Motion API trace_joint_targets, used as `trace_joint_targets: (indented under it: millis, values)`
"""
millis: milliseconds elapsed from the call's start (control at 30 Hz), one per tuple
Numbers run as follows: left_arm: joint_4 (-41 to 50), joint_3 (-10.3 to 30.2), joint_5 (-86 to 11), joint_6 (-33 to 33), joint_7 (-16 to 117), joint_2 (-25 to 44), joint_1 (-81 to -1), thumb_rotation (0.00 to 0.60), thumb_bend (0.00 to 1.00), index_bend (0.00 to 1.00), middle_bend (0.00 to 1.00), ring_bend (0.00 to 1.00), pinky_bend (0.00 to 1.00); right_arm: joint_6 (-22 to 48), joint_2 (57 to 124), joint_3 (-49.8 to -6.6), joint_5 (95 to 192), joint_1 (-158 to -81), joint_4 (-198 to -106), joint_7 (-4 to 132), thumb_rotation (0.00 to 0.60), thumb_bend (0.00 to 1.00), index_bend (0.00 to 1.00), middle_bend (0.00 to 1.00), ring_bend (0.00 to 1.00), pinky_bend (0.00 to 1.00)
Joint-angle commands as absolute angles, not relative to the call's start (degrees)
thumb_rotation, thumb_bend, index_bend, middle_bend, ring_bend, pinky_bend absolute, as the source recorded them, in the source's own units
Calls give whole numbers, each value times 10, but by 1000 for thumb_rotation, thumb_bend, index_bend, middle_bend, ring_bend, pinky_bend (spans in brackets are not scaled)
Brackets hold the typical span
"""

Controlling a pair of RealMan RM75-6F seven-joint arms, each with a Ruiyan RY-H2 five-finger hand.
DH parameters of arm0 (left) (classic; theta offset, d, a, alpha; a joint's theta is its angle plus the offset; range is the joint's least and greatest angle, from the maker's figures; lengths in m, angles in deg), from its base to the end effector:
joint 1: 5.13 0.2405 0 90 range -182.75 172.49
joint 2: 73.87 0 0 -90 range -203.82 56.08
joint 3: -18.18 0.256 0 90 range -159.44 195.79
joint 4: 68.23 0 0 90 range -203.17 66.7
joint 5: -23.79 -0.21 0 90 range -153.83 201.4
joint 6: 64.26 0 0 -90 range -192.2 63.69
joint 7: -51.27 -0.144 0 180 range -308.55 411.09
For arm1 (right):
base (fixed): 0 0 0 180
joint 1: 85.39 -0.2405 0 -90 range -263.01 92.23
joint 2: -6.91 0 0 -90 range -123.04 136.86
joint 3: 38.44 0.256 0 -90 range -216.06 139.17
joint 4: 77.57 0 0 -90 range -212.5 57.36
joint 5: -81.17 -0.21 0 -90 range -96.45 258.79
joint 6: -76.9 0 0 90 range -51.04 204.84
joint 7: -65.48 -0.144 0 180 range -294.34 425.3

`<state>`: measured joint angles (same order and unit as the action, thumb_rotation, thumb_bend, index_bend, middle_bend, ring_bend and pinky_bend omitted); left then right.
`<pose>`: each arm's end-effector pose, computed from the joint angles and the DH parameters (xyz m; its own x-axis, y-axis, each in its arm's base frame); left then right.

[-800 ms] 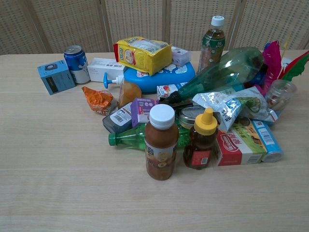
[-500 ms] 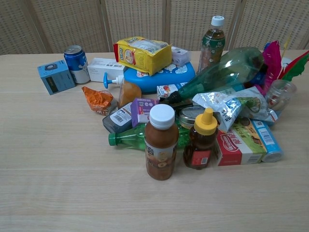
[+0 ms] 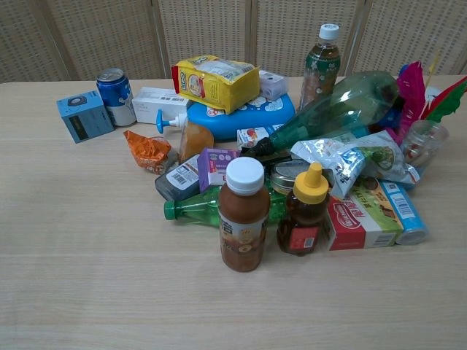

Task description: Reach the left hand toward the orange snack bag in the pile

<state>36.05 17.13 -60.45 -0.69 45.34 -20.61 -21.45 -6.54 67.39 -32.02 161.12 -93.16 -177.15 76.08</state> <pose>-0.2700 0.2179 0.1472 0.5051 0.3050 0.8073 0.8628 -0.1993 -0.4646 -0.2897 -0.2065 0.1772 0.4894 0.0354 0.8714 -0.8720 0.0344 0.4883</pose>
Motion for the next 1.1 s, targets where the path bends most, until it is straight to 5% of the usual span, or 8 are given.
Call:
trace_joint_targets:
  millis: [33,567,1100]
  values:
    - [305,141,-560,-61,447,-151,-265,600,181,2,0,0,0,-69,669,-320,1607,-927,-1774,764,389,181,0,0,0,0]
    - [56,98,-514,-202,481,82,-419,600,177,122,53,20,0,-90,642,-317,1583,-902,-1789,777,384,182,0,0,0,0]
    - [-147,105,-560,-203,549,248,-491,600,170,194,143,140,0,-110,624,-314,1572,-886,-1811,795,387,181,0,0,0,0]
